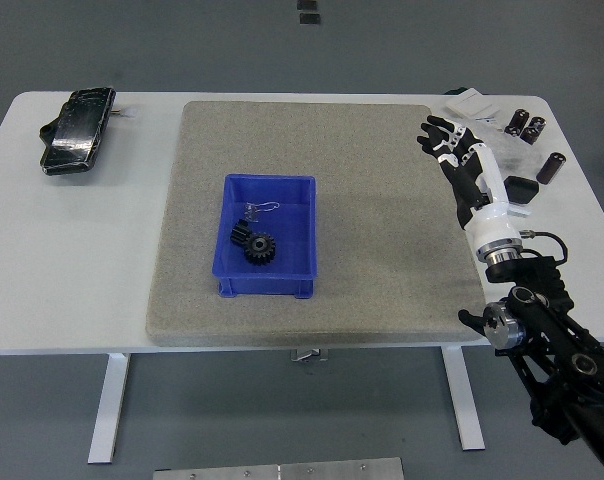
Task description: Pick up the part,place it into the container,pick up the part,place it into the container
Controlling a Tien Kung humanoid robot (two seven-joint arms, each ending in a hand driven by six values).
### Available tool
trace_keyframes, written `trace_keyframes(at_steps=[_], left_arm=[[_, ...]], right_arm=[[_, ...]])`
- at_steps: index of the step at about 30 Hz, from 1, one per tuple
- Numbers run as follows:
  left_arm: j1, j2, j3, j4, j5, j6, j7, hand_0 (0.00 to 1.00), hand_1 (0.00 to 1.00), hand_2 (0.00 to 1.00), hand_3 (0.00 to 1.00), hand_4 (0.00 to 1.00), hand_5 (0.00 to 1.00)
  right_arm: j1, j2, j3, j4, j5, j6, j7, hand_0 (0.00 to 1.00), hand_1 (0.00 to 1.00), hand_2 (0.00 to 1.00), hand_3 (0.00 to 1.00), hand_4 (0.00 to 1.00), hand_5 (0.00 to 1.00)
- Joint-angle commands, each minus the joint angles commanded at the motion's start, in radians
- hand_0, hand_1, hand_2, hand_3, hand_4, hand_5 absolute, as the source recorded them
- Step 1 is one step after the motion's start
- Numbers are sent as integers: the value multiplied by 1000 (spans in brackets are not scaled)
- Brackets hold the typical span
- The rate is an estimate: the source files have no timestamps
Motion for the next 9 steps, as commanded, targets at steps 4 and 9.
trace_keyframes(at_steps=[4,9], left_arm=[[-4,-1,0,0,10,-3,1,644,567,565,611,688,248],[-5,6,-3,0,16,-4,0,644,567,565,611,688,248]], right_arm=[[-10,-6,17,13,0,-1,1,804,731,740,703,768,564],[-37,-7,55,32,-6,-3,2,804,731,740,703,768,564]])
